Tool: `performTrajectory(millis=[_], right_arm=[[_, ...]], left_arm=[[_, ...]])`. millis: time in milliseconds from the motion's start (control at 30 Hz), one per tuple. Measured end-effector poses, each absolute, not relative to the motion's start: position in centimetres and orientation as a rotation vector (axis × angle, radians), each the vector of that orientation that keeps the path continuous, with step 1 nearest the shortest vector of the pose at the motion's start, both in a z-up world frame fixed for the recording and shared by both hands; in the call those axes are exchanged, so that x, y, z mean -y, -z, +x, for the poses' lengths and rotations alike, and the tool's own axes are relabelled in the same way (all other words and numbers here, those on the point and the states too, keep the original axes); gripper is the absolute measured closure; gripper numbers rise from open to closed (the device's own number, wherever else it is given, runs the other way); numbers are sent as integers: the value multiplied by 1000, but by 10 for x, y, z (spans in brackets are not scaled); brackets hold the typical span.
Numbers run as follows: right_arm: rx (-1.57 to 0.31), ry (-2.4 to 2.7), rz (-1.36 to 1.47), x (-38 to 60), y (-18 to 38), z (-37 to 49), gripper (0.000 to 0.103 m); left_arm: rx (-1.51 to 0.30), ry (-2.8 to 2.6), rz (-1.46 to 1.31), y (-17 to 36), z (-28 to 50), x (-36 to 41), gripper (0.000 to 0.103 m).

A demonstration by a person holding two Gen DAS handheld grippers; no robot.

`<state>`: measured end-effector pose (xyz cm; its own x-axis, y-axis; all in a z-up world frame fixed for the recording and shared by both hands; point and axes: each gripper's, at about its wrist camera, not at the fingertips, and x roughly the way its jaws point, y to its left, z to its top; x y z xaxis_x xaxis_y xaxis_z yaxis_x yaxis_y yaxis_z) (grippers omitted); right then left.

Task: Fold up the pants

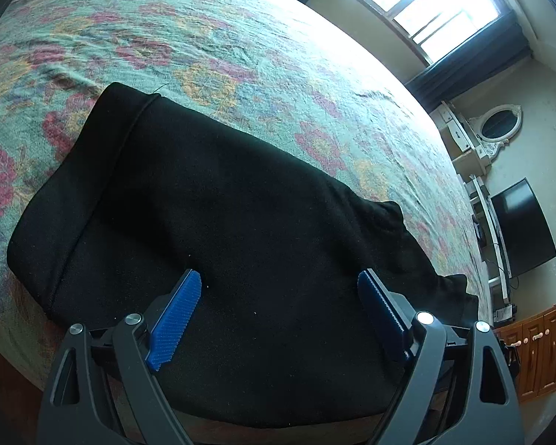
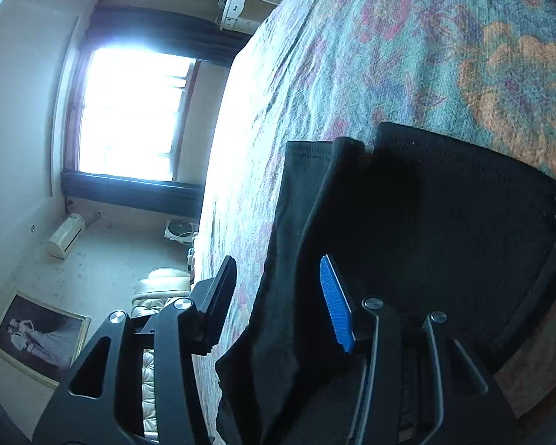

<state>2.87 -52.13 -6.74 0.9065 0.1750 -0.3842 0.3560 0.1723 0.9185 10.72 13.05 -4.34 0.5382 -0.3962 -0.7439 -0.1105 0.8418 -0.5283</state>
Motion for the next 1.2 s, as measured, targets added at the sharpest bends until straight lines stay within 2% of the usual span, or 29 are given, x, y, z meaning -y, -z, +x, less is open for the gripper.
performTrajectory(millis=[100,200,233,267,300,333,467,667,733,833,967,1100,1200], right_arm=[[-463,155,1420,533,84,45,56],[-446,149,1418,539,90,64,62],[-463,153,1401,540,91,70,73],[-485,154,1382,539,92,75,87],[-511,152,1363,537,93,81,95],[-526,150,1356,535,94,85,96],[-488,125,1286,528,64,84,97],[-439,103,1222,532,9,34,97],[-472,132,1229,536,18,13,97],[-545,189,1295,546,61,-17,97],[-543,208,1401,544,110,-39,97],[-547,218,1335,543,103,-37,97],[-533,188,1398,538,99,-41,90]], left_arm=[[-977,191,-628,48,103,-137,17],[-966,205,-689,52,101,-145,17],[-968,209,-692,53,100,-147,17],[-973,213,-685,53,99,-148,17],[-979,214,-672,52,99,-147,17],[-984,211,-658,51,99,-144,17],[-997,205,-610,48,104,-134,10],[-1024,174,-522,44,111,-120,8],[-1022,178,-507,43,111,-118,8],[-1011,192,-497,40,108,-117,8],[-995,206,-523,34,99,-114,8],[-986,278,-515,20,90,-91,8],[-974,367,-490,8,81,-58,8]])
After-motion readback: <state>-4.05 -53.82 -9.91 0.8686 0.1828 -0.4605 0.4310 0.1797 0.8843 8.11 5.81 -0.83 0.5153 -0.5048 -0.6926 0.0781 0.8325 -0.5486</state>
